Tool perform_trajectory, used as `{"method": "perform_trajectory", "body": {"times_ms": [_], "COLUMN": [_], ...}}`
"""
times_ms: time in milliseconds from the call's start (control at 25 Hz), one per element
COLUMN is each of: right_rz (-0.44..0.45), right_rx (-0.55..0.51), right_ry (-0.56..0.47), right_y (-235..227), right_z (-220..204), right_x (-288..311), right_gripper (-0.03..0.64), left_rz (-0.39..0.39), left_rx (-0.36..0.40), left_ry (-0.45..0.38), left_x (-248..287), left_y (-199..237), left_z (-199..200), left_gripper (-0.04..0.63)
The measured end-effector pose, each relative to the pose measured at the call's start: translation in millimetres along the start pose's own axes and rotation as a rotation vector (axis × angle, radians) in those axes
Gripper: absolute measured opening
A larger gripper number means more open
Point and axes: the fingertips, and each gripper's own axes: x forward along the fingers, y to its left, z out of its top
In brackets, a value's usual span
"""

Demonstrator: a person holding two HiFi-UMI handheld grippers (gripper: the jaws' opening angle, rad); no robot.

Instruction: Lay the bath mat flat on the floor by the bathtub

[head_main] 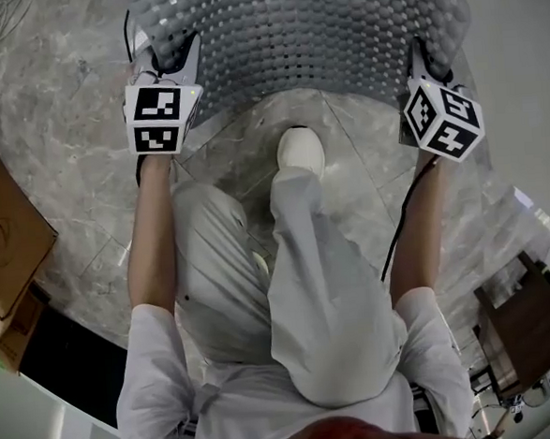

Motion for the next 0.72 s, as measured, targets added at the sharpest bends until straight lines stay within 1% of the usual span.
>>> {"method": "perform_trajectory", "body": {"times_ms": [120, 360, 560, 720], "right_rz": [0.004, 0.005, -0.007, -0.025], "right_rx": [-0.018, -0.103, -0.142, -0.177], "right_ry": [0.045, 0.106, 0.164, 0.206], "right_y": [4.9, 5.1, 1.0, -2.1], "right_z": [-8.7, -29.7, -52.1, -64.5], "right_x": [14.1, 40.9, 62.9, 84.4], "right_gripper": [0.016, 0.017, 0.017, 0.017], "left_rz": [-0.009, -0.019, -0.036, -0.034], "left_rx": [0.016, 0.031, 0.074, 0.078], "left_ry": [0.039, 0.102, 0.161, 0.21], "left_x": [12.1, 39.8, 64.9, 82.3], "left_y": [-1.6, 1.4, -0.7, 6.1], "left_z": [-8.5, -27.2, -44.8, -58.7], "left_gripper": [0.025, 0.025, 0.025, 0.025]}}
